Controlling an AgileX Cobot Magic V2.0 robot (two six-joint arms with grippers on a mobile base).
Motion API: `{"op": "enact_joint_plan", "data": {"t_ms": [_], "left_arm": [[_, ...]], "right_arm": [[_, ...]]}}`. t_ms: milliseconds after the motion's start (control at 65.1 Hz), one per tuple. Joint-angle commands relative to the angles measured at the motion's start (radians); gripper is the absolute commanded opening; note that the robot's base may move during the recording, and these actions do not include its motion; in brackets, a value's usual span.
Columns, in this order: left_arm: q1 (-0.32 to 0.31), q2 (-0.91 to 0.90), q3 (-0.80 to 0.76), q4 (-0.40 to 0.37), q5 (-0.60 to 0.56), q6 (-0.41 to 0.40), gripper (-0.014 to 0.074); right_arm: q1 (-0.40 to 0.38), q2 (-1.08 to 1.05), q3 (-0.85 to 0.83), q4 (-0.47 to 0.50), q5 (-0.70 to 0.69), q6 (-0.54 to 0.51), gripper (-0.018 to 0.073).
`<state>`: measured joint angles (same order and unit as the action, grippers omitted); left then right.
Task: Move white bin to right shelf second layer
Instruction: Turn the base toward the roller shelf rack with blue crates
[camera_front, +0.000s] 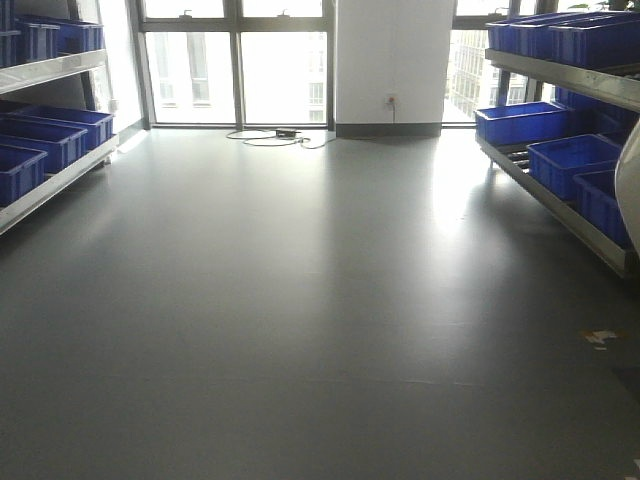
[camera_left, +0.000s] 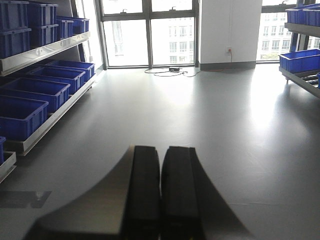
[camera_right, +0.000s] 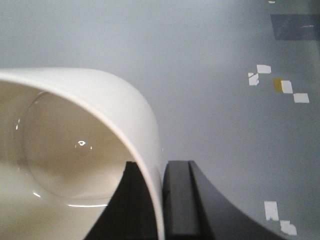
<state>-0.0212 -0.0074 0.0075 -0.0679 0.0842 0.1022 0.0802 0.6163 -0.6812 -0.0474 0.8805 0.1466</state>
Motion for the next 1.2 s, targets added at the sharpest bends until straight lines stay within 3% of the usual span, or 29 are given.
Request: {"op": "enact_joint_plan", "data": {"t_ms": [0, 1183], "left_arm": [[0.002, -0.016, 0.037, -0.006, -0.084, -0.003, 0.0085], [0.002, -0.016, 0.037, -0.006, -0.084, -0.003, 0.0085]], "right_arm": [[0.0, -0.002, -0.029, -0.004, -0.083, -0.006, 0.0048], [0.0, -0.002, -0.029, -0.004, -0.083, -0.006, 0.0048]]}}
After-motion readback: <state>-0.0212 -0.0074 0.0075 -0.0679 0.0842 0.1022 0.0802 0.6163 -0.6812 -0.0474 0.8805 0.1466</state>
